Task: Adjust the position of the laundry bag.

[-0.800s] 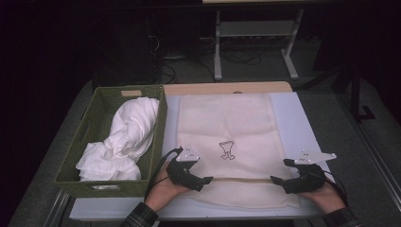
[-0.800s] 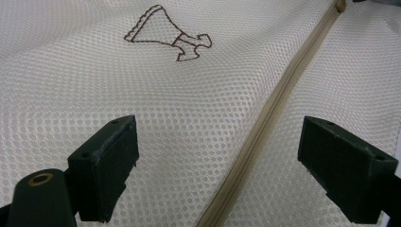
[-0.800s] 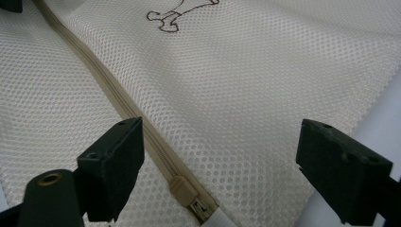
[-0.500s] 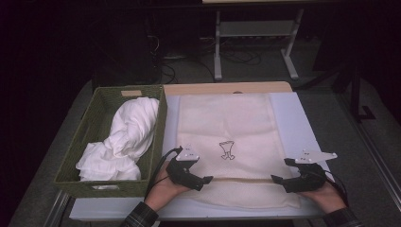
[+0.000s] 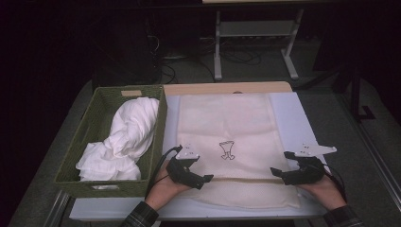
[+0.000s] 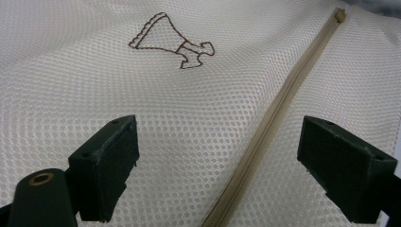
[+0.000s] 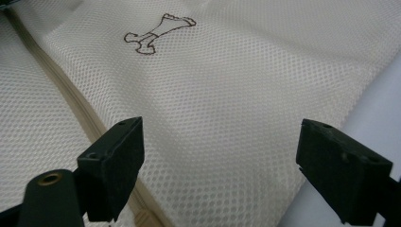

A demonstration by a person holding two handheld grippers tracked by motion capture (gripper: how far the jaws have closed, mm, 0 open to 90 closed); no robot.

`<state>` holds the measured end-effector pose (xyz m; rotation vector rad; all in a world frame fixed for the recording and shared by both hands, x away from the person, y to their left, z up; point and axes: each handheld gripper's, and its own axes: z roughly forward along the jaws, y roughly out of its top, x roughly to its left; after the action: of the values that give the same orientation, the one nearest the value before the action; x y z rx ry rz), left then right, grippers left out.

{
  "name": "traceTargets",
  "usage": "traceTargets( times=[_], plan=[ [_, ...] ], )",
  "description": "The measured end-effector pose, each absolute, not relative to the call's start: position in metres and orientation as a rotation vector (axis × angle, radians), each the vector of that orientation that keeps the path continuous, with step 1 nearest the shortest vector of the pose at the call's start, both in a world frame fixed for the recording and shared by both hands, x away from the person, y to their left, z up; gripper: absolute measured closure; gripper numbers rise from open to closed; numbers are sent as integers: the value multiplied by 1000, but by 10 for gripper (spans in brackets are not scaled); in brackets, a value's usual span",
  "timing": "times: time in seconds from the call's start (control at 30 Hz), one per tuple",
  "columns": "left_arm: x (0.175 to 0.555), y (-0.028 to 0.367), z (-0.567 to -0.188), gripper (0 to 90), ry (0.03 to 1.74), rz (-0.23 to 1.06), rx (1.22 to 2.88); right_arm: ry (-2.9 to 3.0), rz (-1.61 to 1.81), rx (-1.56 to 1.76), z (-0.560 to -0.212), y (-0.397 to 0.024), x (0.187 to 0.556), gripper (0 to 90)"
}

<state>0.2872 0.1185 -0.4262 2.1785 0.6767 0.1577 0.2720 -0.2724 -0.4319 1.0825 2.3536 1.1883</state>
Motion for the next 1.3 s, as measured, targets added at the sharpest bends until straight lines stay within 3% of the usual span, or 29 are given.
traceTargets(
  times=[1.3],
  plan=[
    [287,120,-429,129,708,196,2172,2324,1237,1105,-413,-268,320,148]
  ],
)
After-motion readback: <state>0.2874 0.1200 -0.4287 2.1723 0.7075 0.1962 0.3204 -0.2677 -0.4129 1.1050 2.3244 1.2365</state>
